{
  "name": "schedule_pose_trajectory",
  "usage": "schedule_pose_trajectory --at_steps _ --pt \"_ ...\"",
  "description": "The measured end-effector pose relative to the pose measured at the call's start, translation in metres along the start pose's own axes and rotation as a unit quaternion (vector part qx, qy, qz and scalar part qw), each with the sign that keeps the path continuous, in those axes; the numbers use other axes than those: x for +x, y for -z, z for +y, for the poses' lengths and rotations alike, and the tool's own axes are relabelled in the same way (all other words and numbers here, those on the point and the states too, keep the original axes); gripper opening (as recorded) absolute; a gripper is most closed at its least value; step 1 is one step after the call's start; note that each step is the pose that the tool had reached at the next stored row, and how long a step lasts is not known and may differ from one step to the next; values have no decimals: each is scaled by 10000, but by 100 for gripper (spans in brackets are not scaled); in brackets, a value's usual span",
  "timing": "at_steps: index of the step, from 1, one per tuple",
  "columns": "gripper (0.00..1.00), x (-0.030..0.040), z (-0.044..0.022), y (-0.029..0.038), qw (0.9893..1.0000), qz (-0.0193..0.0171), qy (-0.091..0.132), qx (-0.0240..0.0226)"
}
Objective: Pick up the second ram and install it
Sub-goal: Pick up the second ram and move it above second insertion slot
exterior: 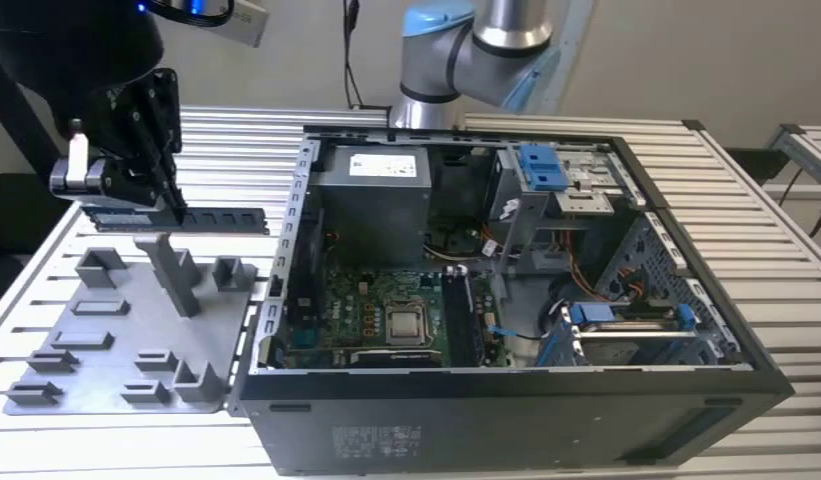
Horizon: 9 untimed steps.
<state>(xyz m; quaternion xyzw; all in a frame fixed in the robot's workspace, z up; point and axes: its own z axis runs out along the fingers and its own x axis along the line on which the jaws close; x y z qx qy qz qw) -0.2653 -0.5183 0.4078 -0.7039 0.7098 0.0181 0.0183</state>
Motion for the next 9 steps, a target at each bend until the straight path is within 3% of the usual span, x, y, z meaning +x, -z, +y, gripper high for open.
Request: schedule_pose_trajectory --at_steps 9 --pt "14 -2 -301 -1 10000 0 0 -3"
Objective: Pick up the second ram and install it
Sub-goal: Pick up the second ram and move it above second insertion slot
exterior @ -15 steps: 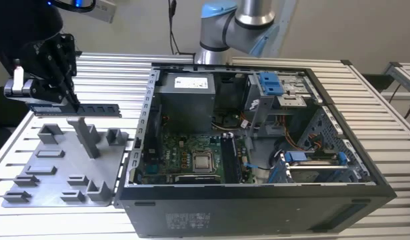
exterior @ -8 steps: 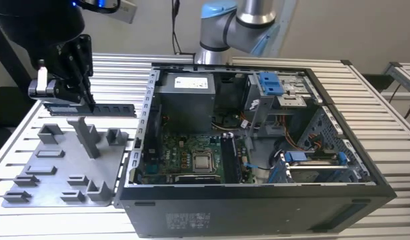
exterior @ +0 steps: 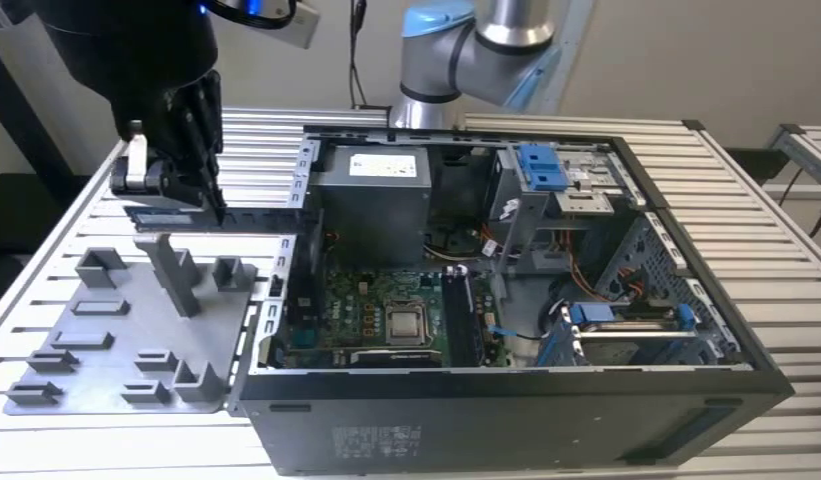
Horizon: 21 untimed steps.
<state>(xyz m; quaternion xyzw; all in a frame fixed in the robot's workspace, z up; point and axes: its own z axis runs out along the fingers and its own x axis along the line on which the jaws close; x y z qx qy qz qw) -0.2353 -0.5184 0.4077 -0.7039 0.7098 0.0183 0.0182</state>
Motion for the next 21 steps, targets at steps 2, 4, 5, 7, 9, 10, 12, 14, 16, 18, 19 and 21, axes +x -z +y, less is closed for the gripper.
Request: schedule_pose_trajectory --at_steps 2,4,5,7,9,10,12,14,16,18,19,21 --pt "14 -1 -67 0 10000 0 0 -1" --pt "14 -1 -134 0 10000 0 0 -2" --pt "14 -1 -166 0 10000 0 0 -2" --pt "14 -2 -235 0 10000 0 0 -3" --pt "14 -3 -303 0 10000 0 0 -3" --pt "14 -3 -337 0 10000 0 0 -4" --pt "14 -4 -407 0 10000 0 0 -5" --pt "14 -4 -475 0 10000 0 0 -5" --pt "14 -5 -542 0 10000 0 0 -6" --pt "14 -5 -610 0 10000 0 0 -7" --pt "14 -5 -643 0 10000 0 0 -7" --pt "14 -6 -713 0 10000 0 0 -8"
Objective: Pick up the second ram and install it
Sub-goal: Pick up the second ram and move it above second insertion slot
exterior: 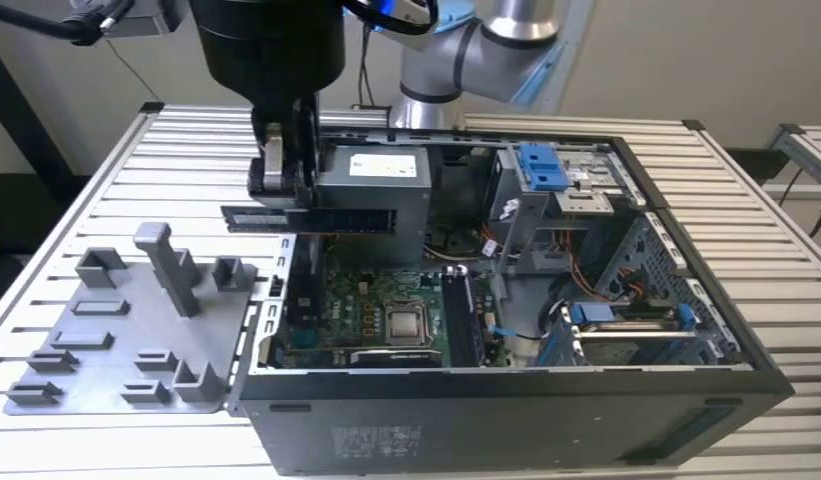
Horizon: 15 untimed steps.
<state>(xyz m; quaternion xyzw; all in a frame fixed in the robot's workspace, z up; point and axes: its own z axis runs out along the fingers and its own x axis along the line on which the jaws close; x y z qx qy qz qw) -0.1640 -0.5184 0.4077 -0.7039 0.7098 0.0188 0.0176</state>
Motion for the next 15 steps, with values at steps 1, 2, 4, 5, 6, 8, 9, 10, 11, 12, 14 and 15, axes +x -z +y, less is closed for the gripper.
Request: schedule_pose_trajectory --at_steps 1,2,4,5,6,8,9,10,11,12,14,15 --pt "14 0 -31 0 10000 0 0 0" --pt "14 -1 -68 0 10000 0 0 -1" --pt "14 -1 -137 0 10000 0 0 -1" --pt "14 -1 -170 0 10000 0 0 -2" --pt "14 -2 -204 1 10000 0 0 -2" --pt "14 -2 -274 1 10000 0 0 -3" --pt "14 -3 -309 1 10000 0 -1 -4" --pt "14 -3 -345 0 10000 0 0 -4" --pt "14 -3 -384 1 10000 0 0 -5" --pt "14 -4 -421 0 10000 0 0 -5" --pt "14 -4 -494 1 10000 0 -1 -6" --pt "14 -4 -532 1 10000 0 0 -7"
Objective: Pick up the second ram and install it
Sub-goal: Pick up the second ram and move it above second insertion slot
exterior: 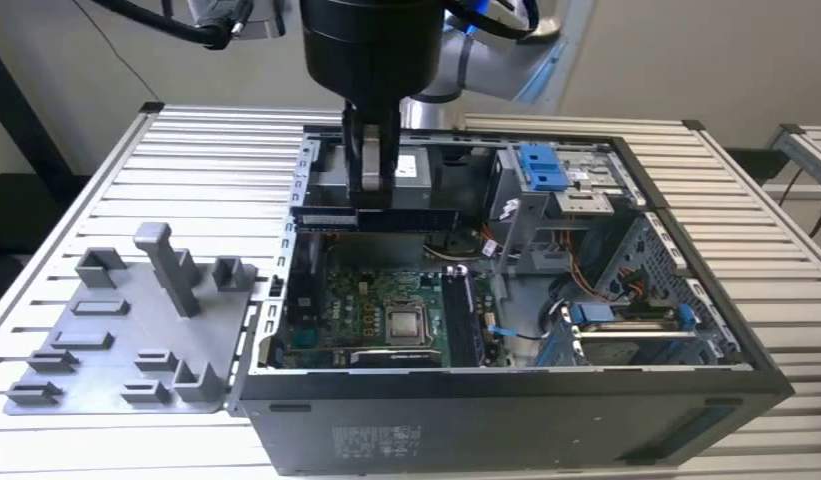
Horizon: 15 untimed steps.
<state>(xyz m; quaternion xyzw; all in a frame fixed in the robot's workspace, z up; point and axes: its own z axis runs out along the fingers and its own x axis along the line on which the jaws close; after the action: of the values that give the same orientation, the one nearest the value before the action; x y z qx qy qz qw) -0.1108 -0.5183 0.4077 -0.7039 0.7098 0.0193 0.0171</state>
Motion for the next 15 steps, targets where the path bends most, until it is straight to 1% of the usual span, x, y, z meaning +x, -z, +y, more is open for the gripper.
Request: schedule_pose_trajectory --at_steps 15 --pt "14 -5 -598 2 10000 1 -1 -14"
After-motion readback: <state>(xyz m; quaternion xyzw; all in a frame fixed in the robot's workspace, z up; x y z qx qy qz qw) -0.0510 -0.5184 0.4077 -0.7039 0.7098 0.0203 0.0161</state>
